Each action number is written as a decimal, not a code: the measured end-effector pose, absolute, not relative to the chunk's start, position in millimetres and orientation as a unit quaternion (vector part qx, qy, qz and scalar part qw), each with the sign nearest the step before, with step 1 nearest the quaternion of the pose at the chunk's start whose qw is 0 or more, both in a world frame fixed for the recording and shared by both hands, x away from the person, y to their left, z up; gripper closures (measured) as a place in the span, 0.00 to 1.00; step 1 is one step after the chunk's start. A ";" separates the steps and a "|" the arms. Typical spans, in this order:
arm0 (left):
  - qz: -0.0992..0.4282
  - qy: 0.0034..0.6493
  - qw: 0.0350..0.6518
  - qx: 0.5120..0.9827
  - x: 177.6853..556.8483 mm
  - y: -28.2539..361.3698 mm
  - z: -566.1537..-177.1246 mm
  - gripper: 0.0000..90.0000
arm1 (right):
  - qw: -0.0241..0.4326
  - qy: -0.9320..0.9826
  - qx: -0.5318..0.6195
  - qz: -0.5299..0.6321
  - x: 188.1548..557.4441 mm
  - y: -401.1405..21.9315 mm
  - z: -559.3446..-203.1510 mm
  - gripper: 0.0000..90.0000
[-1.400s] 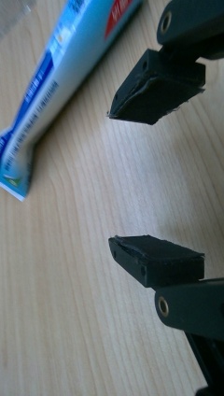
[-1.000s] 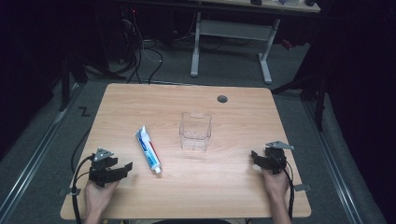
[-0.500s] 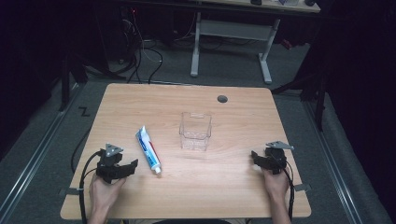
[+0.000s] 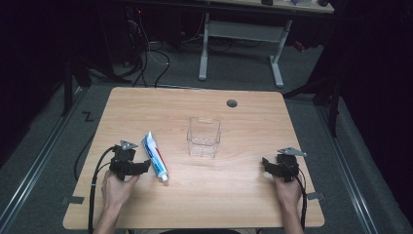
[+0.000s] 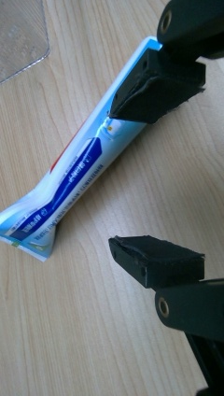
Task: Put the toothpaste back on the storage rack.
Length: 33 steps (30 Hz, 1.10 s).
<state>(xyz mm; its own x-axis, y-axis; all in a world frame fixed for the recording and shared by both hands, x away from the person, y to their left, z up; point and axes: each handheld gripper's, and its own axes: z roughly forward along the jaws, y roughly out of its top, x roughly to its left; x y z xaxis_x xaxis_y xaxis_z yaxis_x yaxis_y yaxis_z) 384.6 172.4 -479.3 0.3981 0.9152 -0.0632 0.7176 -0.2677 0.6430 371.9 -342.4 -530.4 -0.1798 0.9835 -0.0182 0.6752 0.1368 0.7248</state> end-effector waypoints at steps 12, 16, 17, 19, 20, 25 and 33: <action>0.150 0.534 0.289 0.780 415.4 156.6 -478.2 0.28 | 0.260 0.708 0.586 0.297 371.8 -342.3 -530.4 0.36; 0.145 0.542 0.282 0.778 423.6 152.7 -481.8 0.28 | 0.260 0.708 0.586 0.297 371.8 -342.3 -530.4 0.36; 0.144 0.543 0.282 0.777 424.8 152.1 -482.1 0.27 | 0.259 0.708 0.586 0.297 371.7 -342.3 -530.4 0.36; 0.142 0.547 0.280 0.776 428.0 150.6 -482.3 0.27 | 0.259 0.708 0.586 0.297 371.7 -342.3 -530.4 0.36; 0.140 0.549 0.277 0.776 430.2 149.4 -482.3 0.27 | 0.259 0.708 0.586 0.297 371.7 -342.3 -530.4 0.36; 0.131 0.561 0.271 0.771 438.2 146.2 -485.2 0.26 | 0.259 0.708 0.587 0.296 371.7 -342.1 -530.3 0.36; 0.119 0.574 0.256 0.769 446.2 145.7 -492.7 0.26 | 0.260 0.708 0.586 0.296 371.7 -342.1 -530.4 0.36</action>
<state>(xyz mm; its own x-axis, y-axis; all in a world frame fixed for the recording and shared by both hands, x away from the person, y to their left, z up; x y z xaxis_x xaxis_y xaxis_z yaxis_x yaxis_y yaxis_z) 446.2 145.7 -492.7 0.3125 0.9435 -0.1102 0.8216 -0.2102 0.5299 371.7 -342.1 -530.4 -0.1780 0.9838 -0.0216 0.6757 0.1381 0.7241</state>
